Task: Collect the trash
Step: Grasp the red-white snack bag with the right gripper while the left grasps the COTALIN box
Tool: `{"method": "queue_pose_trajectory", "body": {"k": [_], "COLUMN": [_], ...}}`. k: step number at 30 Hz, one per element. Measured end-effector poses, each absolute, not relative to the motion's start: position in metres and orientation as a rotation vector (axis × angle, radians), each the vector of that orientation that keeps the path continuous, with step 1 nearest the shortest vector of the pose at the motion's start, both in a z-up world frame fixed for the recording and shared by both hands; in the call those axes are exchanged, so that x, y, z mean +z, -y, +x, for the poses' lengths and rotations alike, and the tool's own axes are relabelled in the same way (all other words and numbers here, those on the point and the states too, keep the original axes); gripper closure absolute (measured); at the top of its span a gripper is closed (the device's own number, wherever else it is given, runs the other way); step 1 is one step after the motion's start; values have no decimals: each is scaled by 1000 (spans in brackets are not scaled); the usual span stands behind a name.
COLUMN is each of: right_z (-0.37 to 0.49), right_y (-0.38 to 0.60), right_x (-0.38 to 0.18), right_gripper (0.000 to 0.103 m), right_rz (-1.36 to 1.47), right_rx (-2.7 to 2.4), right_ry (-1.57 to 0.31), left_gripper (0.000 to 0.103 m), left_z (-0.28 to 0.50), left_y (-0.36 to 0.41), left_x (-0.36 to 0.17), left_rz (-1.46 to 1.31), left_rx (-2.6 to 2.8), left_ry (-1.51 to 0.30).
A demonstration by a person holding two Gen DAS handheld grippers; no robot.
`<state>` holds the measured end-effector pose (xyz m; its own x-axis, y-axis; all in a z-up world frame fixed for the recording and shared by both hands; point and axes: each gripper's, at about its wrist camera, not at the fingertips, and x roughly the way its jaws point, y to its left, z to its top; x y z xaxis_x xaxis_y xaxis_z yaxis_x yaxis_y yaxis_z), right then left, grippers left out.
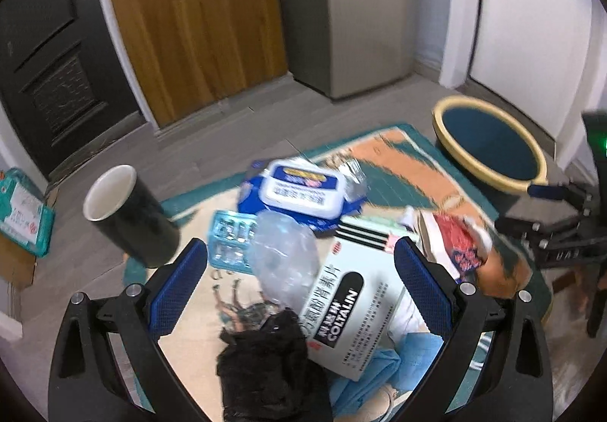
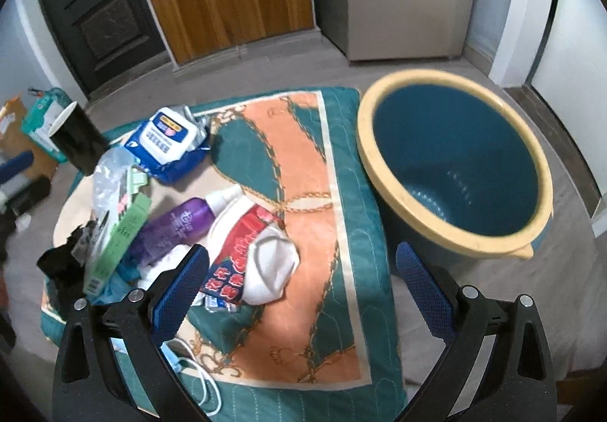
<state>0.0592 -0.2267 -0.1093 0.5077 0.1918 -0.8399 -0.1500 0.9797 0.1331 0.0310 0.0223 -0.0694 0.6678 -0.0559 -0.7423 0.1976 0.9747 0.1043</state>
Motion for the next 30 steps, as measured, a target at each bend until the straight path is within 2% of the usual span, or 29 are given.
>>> {"method": "queue_pose_trajectory", "body": {"k": [9, 15, 17, 21, 23, 24, 26, 30], "right_z": [68, 76, 78, 81, 82, 83, 83, 84], "right_y": [220, 218, 217, 214, 213, 213, 213, 214], "right_x": [-121, -134, -138, -147, -152, -151, -148, -141], "right_gripper": [5, 12, 26, 42, 60, 64, 82, 84], "right_rz": [42, 65, 66, 66, 65, 71, 67, 42], "right_rx": [246, 288, 305, 317, 321, 324, 323, 311], "right_ry": [-1057, -1107, -1126, -1178, -1199, -1200, -1191, -1167], "left_gripper": [6, 6, 6, 6, 6, 6, 6, 8], "left_z": [45, 56, 59, 65, 67, 69, 72, 76], "left_y": [5, 13, 16, 17, 17, 17, 17, 18], "left_x": [-94, -106, -111, -120, -123, -125, -129, -135], "left_rz": [185, 159, 170, 174, 172, 174, 177, 174], "left_rx": [-279, -347, -361, -371, -367, -364, -363, -367], "left_ry": [-891, -925, -940, -966, -976, -982, -996, -1020]}}
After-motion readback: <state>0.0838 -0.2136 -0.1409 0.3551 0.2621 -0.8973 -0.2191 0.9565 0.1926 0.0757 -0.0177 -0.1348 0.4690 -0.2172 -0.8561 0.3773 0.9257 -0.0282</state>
